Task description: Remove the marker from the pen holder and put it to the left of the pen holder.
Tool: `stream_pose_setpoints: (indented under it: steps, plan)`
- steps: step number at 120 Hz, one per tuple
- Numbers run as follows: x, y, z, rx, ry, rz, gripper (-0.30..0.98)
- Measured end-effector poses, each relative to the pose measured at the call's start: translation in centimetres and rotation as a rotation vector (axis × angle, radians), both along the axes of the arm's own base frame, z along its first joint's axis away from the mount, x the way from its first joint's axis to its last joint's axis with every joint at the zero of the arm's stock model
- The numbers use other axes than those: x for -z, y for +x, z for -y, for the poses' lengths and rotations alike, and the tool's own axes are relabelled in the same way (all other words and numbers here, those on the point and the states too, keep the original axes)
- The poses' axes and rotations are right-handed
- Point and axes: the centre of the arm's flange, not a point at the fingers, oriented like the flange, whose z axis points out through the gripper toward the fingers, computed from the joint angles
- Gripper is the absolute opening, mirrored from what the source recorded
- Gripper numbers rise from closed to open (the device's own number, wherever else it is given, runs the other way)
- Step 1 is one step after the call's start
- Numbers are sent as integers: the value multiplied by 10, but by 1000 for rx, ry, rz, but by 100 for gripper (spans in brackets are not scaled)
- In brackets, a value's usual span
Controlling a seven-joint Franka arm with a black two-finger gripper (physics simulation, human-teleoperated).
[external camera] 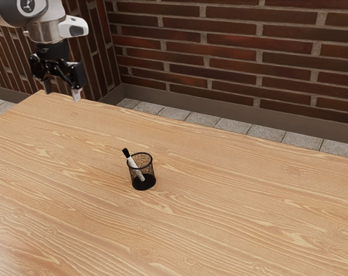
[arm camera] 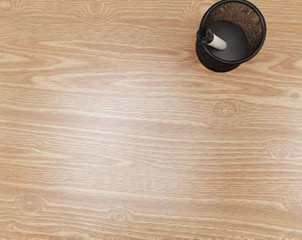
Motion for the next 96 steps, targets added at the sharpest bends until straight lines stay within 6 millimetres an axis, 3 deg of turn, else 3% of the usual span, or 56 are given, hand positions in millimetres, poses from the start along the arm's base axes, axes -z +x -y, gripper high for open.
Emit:
stream_pose_setpoints:
  steps: [17, 29, 47, 56, 72, 96]
  plan:
    - [5, 2, 4, 6, 4, -15, 69]
    - [26, 18, 12, 18, -12, -22, 69]
    - [120, 22, 39, 51, -64, -98, 69]
    - [158, 35, 50, 66, -66, -80, 69]
    - [192, 61, 64, 86, -66, -3, 68]
    - [233, 87, 53, 68, -55, 63, 68]
